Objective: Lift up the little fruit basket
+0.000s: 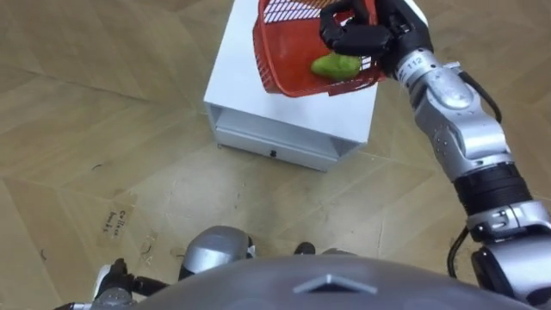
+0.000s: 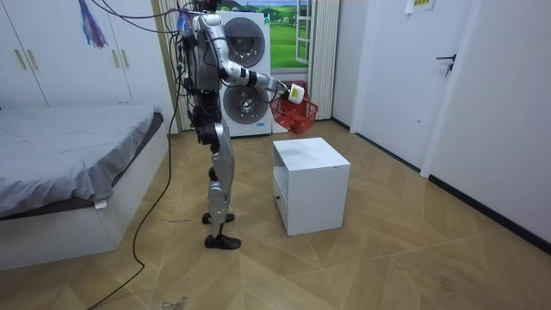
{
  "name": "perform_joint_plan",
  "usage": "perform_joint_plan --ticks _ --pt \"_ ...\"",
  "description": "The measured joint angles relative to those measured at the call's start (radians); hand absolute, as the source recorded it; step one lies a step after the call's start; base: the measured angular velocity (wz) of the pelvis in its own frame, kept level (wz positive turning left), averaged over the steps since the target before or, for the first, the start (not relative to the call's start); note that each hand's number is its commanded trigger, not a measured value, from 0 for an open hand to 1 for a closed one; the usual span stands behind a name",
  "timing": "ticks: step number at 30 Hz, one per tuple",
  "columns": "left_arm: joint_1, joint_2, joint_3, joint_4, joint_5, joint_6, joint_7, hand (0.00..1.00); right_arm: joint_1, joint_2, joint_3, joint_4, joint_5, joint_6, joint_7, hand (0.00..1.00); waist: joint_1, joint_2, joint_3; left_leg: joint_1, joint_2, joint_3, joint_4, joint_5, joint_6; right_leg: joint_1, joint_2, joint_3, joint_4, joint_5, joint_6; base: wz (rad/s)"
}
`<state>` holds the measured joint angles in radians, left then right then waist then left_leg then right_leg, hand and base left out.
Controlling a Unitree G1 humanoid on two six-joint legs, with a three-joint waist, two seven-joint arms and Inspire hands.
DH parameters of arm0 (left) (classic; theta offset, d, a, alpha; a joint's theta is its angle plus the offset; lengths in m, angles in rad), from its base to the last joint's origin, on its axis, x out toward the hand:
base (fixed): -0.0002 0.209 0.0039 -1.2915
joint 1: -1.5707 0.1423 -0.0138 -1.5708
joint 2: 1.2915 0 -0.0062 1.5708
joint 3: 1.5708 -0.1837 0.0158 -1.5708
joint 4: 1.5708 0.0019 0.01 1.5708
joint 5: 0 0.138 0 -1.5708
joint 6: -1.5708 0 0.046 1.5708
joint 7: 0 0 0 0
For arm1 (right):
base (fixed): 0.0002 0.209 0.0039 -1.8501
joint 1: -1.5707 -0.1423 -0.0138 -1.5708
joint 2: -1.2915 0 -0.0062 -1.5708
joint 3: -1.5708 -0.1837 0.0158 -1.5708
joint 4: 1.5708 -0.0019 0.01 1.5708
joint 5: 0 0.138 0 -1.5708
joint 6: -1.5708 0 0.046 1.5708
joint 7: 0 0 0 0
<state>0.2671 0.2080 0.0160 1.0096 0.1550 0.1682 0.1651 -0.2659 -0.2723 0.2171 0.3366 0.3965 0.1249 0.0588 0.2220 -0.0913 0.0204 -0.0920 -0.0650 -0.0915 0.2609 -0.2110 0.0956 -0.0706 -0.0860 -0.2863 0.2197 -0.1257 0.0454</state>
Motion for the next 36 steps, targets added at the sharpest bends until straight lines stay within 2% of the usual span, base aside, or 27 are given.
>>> perform_joint_plan --ticks 5,9,14,17,22,24,29,34,36 --pt "-0.006 0.001 0.000 -0.007 0.005 0.006 -0.030 0.00 -0.041 0.002 0.001 0.137 0.000 0.000 -0.034 1.00 0.033 0.007 0.0031 -0.034 -0.003 -0.035 0.030 -0.002 -0.004 -0.008 -0.003 -0.042 0.000 0.000 0.000 0.24" --pt "-0.004 0.002 -0.005 -0.006 -0.008 0.020 -0.053 0.00 -0.073 -0.001 0.000 0.225 0.018 0.000 -0.052 1.00 0.030 0.019 0.0013 -0.091 -0.013 -0.076 0.055 0.000 -0.008 -0.043 -0.007 -0.071 0.000 0.000 -0.001 0.30" --pt "-0.007 0.005 0.001 0.002 -0.007 0.024 -0.061 0.00 -0.119 -0.002 -0.002 0.325 0.007 0.000 -0.107 1.00 0.044 0.025 0.0010 -0.138 -0.018 -0.076 0.069 0.001 -0.008 -0.084 -0.014 -0.075 0.001 -0.004 -0.003 0.02" --pt "-0.007 0.008 -0.002 0.001 -0.007 0.022 -0.061 0.00 -0.164 -0.006 -0.005 0.403 0.004 0.000 -0.129 1.00 0.034 0.036 0.0031 -0.151 -0.020 -0.077 0.075 0.001 -0.008 -0.089 -0.018 -0.094 0.003 -0.005 -0.003 0.08" --pt "-0.007 0.013 -0.004 0.009 -0.011 0.020 -0.062 0.00 -0.235 -0.042 -0.005 0.507 0.054 -0.004 -0.146 1.00 0.037 0.058 0.0034 -0.165 -0.020 -0.079 0.077 0.001 -0.008 -0.100 -0.019 -0.101 0.004 -0.005 -0.003 0.02" --pt "-0.005 0.016 -0.011 0.011 -0.024 0.020 -0.062 0.00 -0.240 -0.059 -0.005 0.553 0.085 -0.006 -0.144 1.00 0.052 0.063 0.0036 -0.171 -0.020 -0.079 0.077 0.002 -0.008 -0.109 -0.020 -0.099 0.012 -0.007 -0.006 0.00" --pt "-0.006 0.019 -0.028 0.027 -0.046 0.003 -0.061 0.00 -0.254 -0.062 -0.006 0.637 0.089 -0.011 -0.132 1.00 0.056 0.064 0.0036 -0.194 -0.022 -0.077 0.080 0.003 -0.010 -0.145 -0.035 -0.103 0.045 -0.019 -0.008 0.00" --pt "-0.006 0.029 -0.032 0.043 -0.047 -0.014 -0.061 0.00 -0.278 -0.103 -0.007 0.687 0.109 -0.022 -0.120 1.00 0.058 0.064 0.0045 -0.220 -0.026 -0.082 0.086 0.006 -0.009 -0.172 -0.037 -0.113 0.057 -0.020 -0.009 0.02" --pt "-0.013 0.037 -0.050 0.051 -0.047 -0.016 -0.064 0.00 -0.304 -0.113 -0.007 0.722 0.111 -0.026 -0.119 1.00 0.059 0.065 0.0076 -0.228 -0.028 -0.083 0.086 0.009 -0.008 -0.177 -0.039 -0.115 0.056 -0.020 -0.009 0.02"
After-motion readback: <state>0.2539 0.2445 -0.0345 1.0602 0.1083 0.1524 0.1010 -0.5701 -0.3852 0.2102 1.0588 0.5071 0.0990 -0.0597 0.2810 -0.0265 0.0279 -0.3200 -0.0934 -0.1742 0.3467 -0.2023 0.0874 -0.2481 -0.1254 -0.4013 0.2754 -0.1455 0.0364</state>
